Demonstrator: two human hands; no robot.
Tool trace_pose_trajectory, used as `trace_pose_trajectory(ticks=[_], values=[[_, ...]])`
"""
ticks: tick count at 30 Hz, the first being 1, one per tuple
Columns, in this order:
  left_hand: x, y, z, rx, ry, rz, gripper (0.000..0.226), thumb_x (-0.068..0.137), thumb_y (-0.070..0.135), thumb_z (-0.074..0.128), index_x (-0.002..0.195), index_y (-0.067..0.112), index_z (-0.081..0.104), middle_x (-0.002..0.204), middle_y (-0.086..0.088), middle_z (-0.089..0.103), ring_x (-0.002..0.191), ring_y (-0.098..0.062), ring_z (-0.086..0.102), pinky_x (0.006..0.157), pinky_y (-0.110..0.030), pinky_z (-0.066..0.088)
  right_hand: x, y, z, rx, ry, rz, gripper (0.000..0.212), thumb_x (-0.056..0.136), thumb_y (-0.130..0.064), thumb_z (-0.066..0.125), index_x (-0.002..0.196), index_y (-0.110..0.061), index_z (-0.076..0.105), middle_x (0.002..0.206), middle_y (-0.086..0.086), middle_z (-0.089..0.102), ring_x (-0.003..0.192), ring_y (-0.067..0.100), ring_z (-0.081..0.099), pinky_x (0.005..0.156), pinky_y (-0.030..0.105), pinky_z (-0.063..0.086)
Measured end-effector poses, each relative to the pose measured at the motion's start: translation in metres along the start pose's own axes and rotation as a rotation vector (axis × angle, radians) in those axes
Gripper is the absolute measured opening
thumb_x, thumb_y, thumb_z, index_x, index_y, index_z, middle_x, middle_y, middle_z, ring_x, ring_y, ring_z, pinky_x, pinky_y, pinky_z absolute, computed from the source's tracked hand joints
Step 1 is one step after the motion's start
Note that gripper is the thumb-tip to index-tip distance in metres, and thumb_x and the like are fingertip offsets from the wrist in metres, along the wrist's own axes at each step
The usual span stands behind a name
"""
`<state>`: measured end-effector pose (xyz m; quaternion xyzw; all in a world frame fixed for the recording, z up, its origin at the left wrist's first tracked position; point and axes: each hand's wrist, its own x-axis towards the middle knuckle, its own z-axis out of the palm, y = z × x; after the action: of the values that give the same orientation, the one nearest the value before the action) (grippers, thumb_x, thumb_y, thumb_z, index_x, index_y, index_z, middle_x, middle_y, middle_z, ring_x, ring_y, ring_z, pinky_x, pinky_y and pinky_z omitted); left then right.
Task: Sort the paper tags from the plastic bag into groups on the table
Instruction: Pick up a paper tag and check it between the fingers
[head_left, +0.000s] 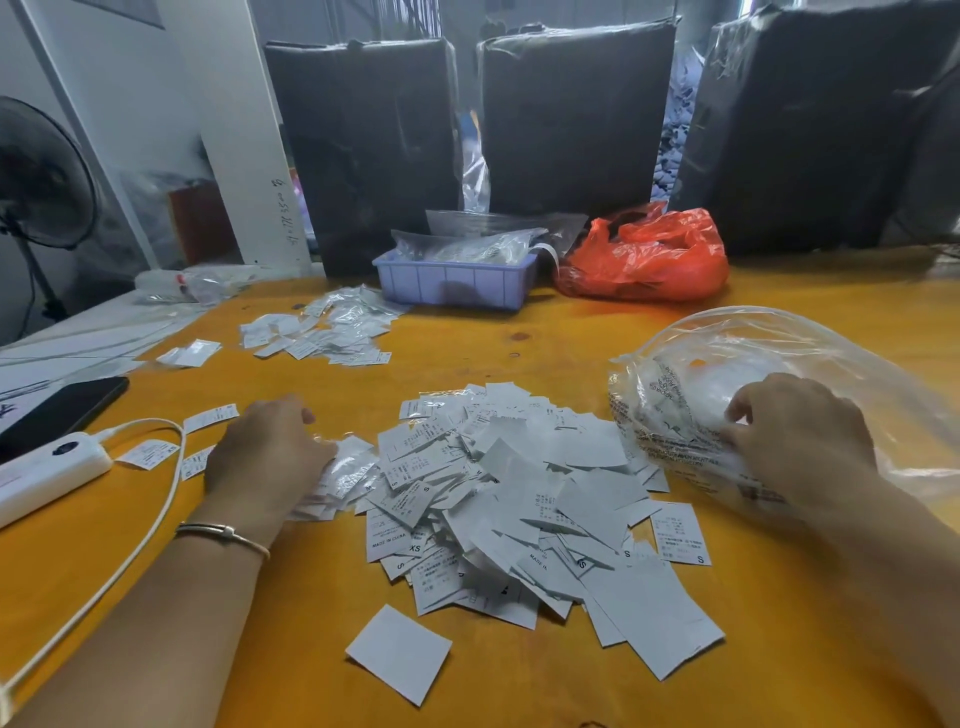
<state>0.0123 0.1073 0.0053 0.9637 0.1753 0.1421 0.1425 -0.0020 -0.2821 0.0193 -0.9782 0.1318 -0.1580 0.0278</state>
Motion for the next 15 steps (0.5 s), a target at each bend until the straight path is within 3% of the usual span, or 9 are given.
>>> trace_pose_trajectory(ticks=[2, 7, 11, 15], values=[[-0.005, 0.008, -0.001, 0.011, 0.072, 0.061, 0.041, 0.088, 0.037, 0.072, 0.123, 0.02, 0.06, 0.123, -0.009, 0.058, 0.112, -0.03, 0.054, 0.084, -0.045, 0.054, 0.0, 0.001, 0.0, 0.039, 0.029, -0.003, 0.014, 0.089, -0.015, 0.061, 0.08, -0.014, 0.072, 0.088, 0.006, 0.064, 0.088, 0.03, 0.055, 0.075, 0.034, 0.036], [-0.021, 0.029, 0.001, -0.173, 0.12, 0.251, 0.031, 0.089, 0.032, 0.071, 0.117, 0.022, 0.065, 0.118, -0.004, 0.058, 0.11, -0.025, 0.055, 0.085, -0.044, 0.052, 0.002, 0.004, 0.001, 0.152, 0.159, -0.033, 0.013, 0.083, -0.013, 0.072, 0.071, -0.01, 0.069, 0.078, 0.011, 0.066, 0.077, 0.033, 0.053, 0.07, 0.035, 0.037], [-0.03, 0.039, 0.008, -0.355, 0.068, 0.355, 0.017, 0.088, 0.027, 0.073, 0.105, 0.025, 0.068, 0.109, 0.005, 0.058, 0.098, -0.014, 0.057, 0.075, -0.03, 0.045, 0.004, 0.005, 0.005, 0.267, 0.211, -0.031, 0.025, 0.076, -0.016, 0.08, 0.063, -0.008, 0.061, 0.063, 0.009, 0.058, 0.065, 0.032, 0.051, 0.058, 0.032, 0.034], [-0.037, 0.047, 0.011, -0.518, 0.027, 0.42, 0.01, 0.088, 0.021, 0.073, 0.096, 0.026, 0.069, 0.102, 0.009, 0.062, 0.092, -0.002, 0.057, 0.067, -0.016, 0.042, 0.004, 0.004, 0.005, 0.334, 0.289, -0.067, 0.014, 0.078, -0.012, 0.079, 0.069, -0.005, 0.071, 0.068, 0.014, 0.064, 0.064, 0.033, 0.053, 0.058, 0.032, 0.037]])
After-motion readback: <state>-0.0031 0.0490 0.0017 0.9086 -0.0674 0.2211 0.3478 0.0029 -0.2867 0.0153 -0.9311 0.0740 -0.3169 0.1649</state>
